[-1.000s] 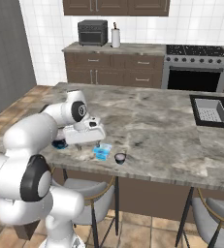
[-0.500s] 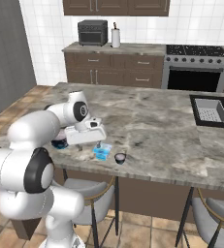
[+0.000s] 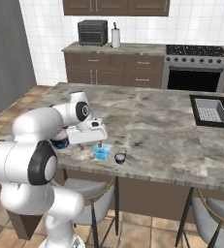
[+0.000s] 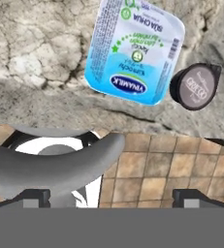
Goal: Stack the yogurt containers by placing the smaller containers on top of the larger containers.
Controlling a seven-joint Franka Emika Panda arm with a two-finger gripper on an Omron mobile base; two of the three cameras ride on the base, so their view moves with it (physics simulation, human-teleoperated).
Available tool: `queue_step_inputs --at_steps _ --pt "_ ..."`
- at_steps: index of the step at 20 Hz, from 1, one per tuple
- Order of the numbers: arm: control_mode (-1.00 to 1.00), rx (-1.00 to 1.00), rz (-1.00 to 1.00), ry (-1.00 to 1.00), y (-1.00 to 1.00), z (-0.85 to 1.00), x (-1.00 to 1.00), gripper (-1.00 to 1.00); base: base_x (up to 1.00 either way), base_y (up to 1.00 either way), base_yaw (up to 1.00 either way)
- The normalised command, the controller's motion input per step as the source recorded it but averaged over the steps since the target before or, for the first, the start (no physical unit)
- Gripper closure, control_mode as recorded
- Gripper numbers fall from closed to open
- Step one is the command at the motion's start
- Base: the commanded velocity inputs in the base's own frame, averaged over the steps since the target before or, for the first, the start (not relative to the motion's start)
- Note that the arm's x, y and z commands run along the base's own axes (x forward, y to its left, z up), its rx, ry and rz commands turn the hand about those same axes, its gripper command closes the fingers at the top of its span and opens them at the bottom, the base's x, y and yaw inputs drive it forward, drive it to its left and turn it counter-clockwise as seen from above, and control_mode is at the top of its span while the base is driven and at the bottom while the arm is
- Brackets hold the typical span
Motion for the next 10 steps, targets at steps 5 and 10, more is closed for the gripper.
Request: queue_step_inputs --at_steps 5,10 --pt "-1.00 -0.01 0.00 0.00 0.00 -0.15 0.19 -1.00 0.00 0.00 0.00" --pt "-1.00 -0.02 0.00 0.00 0.00 -0.16 0.15 -1.00 0.00 0.00 0.00"
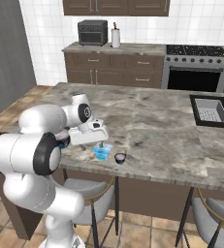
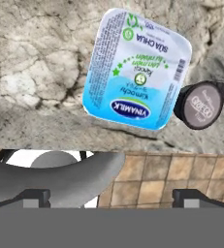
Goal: Stack the yogurt containers by placing the smaller containers on top of the larger containers.
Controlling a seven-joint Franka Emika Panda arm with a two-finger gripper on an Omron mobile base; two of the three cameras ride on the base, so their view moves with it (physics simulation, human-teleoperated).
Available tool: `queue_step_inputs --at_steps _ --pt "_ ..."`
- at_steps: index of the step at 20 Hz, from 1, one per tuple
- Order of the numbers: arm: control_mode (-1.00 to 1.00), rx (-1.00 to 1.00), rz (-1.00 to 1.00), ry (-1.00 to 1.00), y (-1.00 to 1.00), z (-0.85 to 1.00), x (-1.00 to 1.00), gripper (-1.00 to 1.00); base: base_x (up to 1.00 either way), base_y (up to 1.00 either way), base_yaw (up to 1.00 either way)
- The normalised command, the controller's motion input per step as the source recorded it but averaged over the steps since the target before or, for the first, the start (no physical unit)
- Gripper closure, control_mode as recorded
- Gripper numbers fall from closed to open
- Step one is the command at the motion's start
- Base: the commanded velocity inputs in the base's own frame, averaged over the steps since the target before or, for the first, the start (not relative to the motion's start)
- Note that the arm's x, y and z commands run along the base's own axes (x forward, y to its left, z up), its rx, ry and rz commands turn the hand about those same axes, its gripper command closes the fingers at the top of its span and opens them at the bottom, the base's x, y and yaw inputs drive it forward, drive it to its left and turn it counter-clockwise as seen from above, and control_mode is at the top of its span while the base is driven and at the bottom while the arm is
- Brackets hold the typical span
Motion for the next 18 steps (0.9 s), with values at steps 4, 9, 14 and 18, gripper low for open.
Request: queue_step_inputs --at_steps 4,9,14,18 --pt "-1.00 -0.01 0.00 0.00 0.00 -0.11 0.14 -1.00 0.00 0.00 0.00" --pt "-1.00 -0.01 0.00 -0.03 0.00 -0.07 0.14 -1.00 0.00 0.00 0.00" --pt "-1.00 -0.01 0.00 -0.10 0.00 -0.04 0.13 -1.00 0.00 0.00 0.00" --pt "-1.00 -0.03 0.00 -0.15 0.00 -0.04 0.11 -1.00 0.00 0.00 0.00"
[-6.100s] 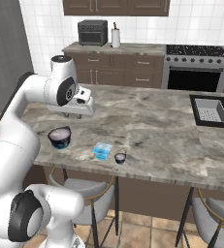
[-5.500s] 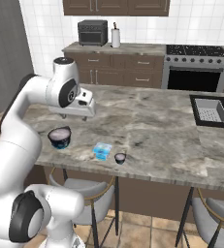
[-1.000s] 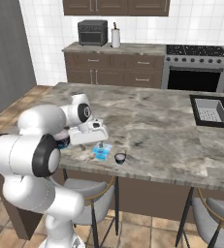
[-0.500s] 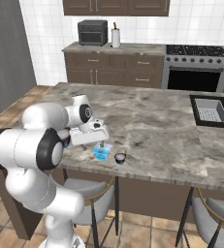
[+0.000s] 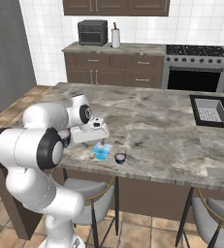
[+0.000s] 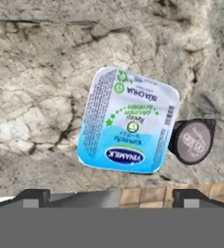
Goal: Stack the yogurt containers by placing the smaller containers on top of the larger containers.
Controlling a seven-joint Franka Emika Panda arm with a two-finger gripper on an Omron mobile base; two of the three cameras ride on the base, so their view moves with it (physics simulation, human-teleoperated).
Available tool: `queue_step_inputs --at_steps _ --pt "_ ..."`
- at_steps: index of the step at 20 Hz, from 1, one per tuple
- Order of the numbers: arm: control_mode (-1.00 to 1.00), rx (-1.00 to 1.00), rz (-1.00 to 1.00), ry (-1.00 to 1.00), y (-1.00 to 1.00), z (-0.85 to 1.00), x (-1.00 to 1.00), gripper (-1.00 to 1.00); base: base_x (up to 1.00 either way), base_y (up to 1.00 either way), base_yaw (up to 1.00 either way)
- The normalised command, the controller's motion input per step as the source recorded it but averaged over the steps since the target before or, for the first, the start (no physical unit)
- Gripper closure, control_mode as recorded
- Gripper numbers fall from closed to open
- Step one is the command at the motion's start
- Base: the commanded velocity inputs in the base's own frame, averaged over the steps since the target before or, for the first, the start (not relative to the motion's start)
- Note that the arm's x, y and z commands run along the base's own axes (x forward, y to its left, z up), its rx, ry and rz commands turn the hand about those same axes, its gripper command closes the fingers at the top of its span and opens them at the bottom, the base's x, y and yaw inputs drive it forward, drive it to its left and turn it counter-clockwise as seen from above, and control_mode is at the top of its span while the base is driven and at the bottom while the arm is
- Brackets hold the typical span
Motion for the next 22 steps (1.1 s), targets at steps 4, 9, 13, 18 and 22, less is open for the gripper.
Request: queue_step_inputs --at_steps 4,9,13,18,22 --pt "-1.00 -0.04 0.00 -0.14 -0.02 -0.09 0.08 -1.00 0.00 0.00 0.00" --pt "-1.00 -0.04 0.00 -0.13 -0.04 -0.10 0.08 -1.00 0.00 0.00 0.00" --pt "-1.00 -0.02 0.00 -0.07 -0.04 -0.06 0.17 -1.00 0.00 0.00 0.00" --pt "-1.00 -0.01 0.00 -0.01 -0.01 -0.04 0.26 -1.00 0.00 0.00 0.00" --pt "-1.00 -0.01 0.00 0.00 0.00 -0.05 0.30 -1.00 0.00 0.00 0.00"
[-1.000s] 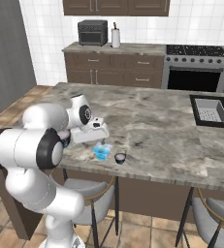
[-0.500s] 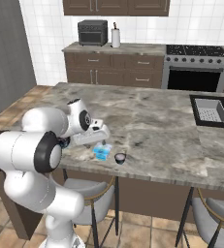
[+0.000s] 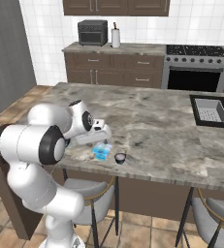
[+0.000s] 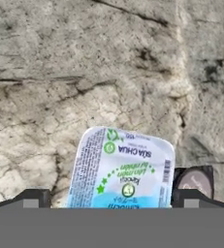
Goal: Stack the yogurt containers by placing the smaller containers on top of the larger containers.
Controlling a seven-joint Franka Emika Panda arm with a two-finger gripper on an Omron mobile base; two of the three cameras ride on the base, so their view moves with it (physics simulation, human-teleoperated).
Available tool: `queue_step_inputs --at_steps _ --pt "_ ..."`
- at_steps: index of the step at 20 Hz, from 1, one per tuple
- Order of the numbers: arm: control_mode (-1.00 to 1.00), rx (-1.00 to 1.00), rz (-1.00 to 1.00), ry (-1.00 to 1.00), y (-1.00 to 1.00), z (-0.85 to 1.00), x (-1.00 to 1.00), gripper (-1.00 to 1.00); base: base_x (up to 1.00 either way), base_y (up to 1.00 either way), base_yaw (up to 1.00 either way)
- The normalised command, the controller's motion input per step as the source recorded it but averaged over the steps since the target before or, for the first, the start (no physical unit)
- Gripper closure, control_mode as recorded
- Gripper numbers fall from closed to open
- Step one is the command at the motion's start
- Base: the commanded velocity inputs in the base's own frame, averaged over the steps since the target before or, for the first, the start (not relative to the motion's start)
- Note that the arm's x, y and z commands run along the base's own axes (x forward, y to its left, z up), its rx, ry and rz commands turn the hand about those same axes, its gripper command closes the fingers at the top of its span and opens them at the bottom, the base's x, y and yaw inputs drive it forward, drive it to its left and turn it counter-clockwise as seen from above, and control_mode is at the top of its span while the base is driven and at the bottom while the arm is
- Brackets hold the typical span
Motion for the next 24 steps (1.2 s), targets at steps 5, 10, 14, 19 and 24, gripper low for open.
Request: queue_step_inputs --at_steps 5,10,14,19,24 --pt "-1.00 -0.01 0.00 0.00 0.00 -0.11 0.26 -1.00 0.00 0.00 0.00" --pt "-1.00 -0.01 0.00 0.00 -0.03 -0.19 0.12 -1.00 0.00 0.00 0.00" --pt "-1.00 -0.02 0.00 0.00 -0.02 -0.21 0.08 -1.00 0.00 0.00 0.00" --pt "-1.00 -0.01 0.00 0.00 -0.03 -0.19 0.06 -1.00 0.00 0.00 0.00" --pt "-1.00 -0.01 0.00 0.00 -0.03 -0.15 0.06 1.00 0.00 0.00 0.00"
